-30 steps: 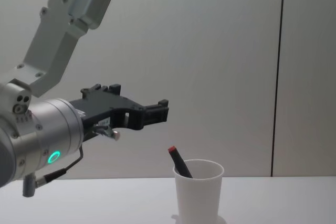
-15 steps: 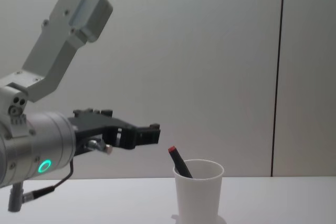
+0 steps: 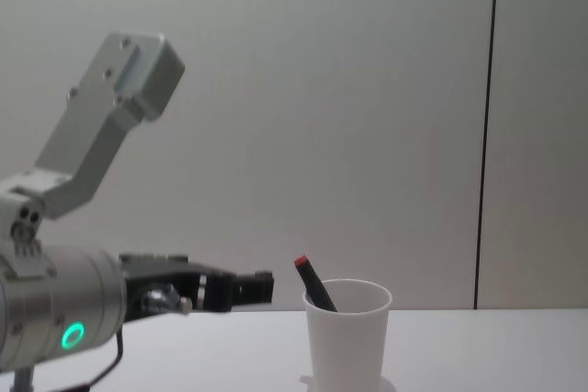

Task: Place the pen into the pen holder.

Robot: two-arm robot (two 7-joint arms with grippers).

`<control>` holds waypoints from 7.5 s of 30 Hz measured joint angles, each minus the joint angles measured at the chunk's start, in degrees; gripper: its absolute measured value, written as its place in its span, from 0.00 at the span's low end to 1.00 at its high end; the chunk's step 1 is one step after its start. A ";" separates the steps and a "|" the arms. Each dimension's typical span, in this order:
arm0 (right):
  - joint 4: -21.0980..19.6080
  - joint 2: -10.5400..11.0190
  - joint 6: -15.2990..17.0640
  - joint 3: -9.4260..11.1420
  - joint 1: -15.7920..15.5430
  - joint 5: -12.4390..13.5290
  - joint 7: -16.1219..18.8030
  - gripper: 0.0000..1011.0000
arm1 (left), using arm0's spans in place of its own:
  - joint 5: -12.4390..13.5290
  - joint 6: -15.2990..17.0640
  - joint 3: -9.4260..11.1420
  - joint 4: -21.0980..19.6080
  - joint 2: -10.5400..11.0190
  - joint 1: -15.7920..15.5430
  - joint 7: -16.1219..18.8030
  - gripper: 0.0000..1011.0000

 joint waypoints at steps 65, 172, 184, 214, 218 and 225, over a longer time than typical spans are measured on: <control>0.00 0.00 0.00 0.00 0.00 0.01 0.00 0.99 | -3.65 16.55 -0.15 2.47 0.40 4.30 2.53 0.99; 0.00 0.00 -0.01 0.00 0.00 0.01 0.00 0.99 | 9.52 17.28 -2.07 3.79 -1.49 2.01 -0.63 0.13; 0.00 0.00 -0.01 0.00 0.00 0.01 0.00 0.99 | 15.79 12.35 -2.02 -0.48 0.68 3.32 -2.01 0.13; 0.00 0.00 0.00 0.00 0.00 0.01 0.00 0.99 | 18.15 -18.66 -3.82 0.35 5.81 4.15 -16.34 0.13; 0.00 0.00 -0.01 0.00 0.00 0.01 0.00 0.99 | 17.61 -21.41 -4.04 1.37 5.85 3.55 -18.49 0.13; 0.01 0.00 0.00 0.00 0.00 0.01 0.00 0.99 | 17.51 -24.57 -4.17 3.49 5.23 1.99 -21.65 0.13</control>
